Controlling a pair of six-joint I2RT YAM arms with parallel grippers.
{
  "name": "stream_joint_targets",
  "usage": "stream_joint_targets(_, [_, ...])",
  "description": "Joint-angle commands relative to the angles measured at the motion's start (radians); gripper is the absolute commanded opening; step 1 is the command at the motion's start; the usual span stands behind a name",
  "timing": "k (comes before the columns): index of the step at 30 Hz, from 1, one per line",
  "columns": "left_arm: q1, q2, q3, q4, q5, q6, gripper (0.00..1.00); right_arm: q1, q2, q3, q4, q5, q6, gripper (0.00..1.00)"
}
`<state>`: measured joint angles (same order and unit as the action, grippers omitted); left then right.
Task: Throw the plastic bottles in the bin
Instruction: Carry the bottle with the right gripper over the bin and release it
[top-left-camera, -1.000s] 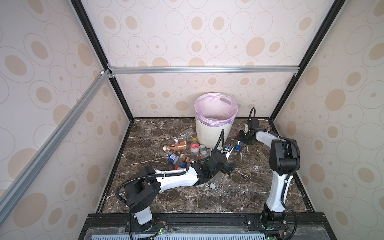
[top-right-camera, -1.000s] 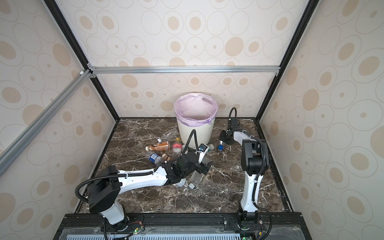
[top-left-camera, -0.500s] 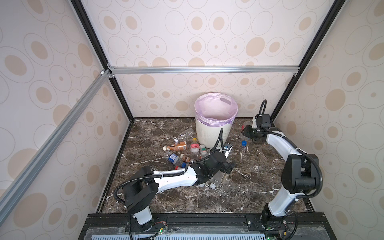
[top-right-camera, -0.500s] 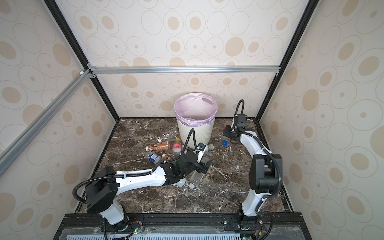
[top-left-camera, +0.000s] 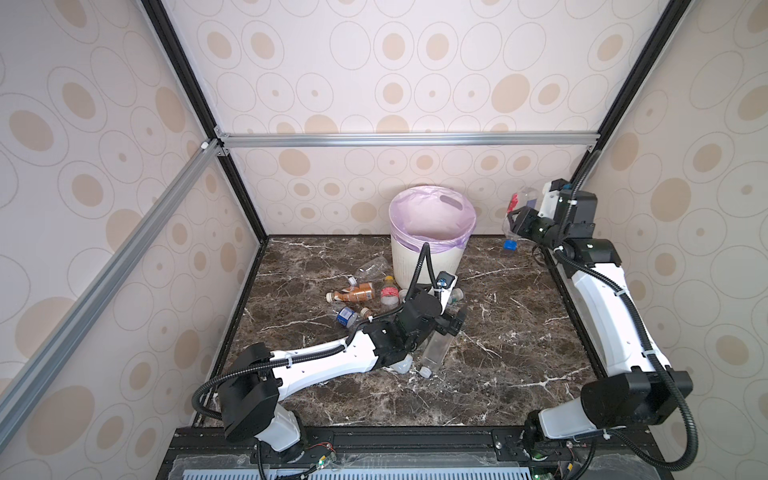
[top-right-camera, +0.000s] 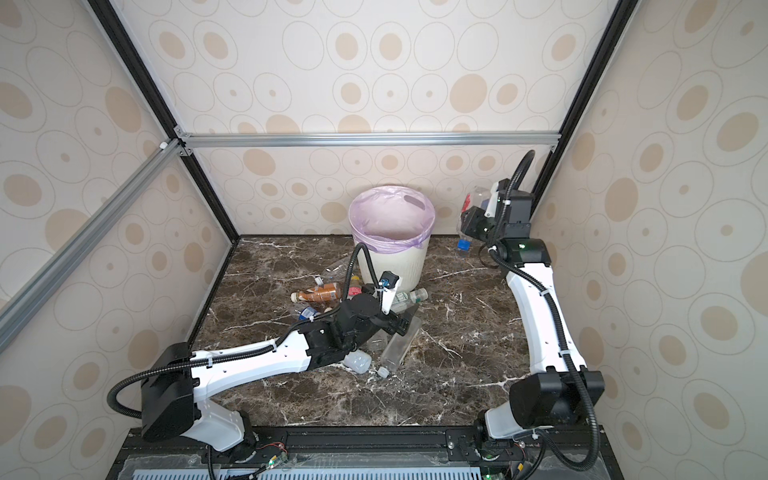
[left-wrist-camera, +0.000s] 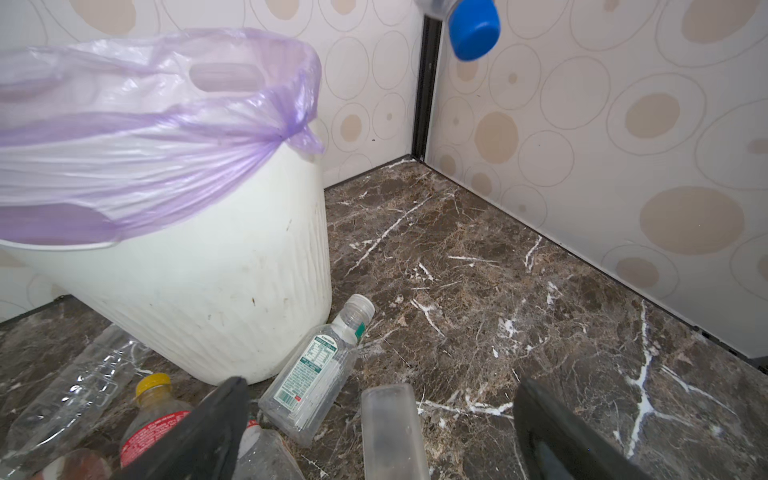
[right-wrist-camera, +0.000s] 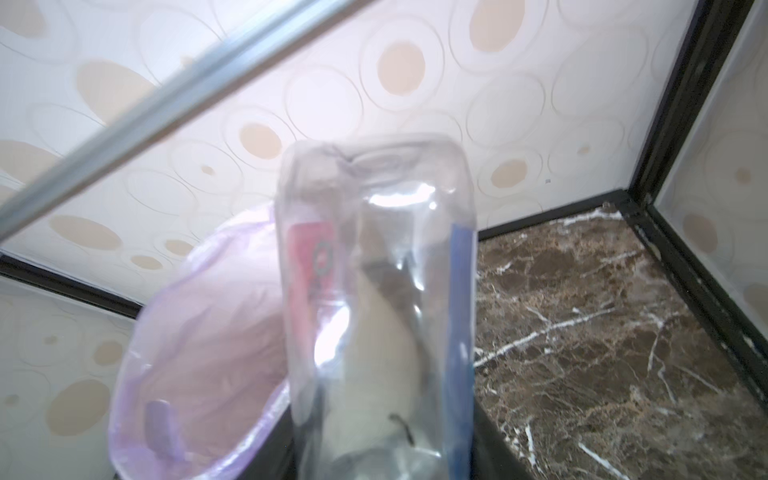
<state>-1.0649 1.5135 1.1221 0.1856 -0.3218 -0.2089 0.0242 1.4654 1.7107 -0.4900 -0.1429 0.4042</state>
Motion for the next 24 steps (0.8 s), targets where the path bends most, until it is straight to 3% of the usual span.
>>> stream_joint_targets(1, [0.023,-0.041,0.051,-0.031,-0.027,0.032,0.99,0.012,-0.036,0.106,-0.021,-0.010,0.014,0.45])
stream_joint_targets(8, [0.058,-0.111,0.091,-0.051,-0.046,0.085,0.99,0.071,-0.044,0.321,-0.005,0.026,0.005,0.45])
stream_joint_targets(15, [0.080,-0.171,0.094,-0.038,-0.055,0.120,0.99,0.151,-0.095,0.360,0.190,0.084,-0.018,0.45])
stream_joint_targets(24, [0.092,-0.193,0.049,-0.038,-0.051,0.096,0.99,0.238,0.155,0.474,0.094,0.078,0.009,0.45])
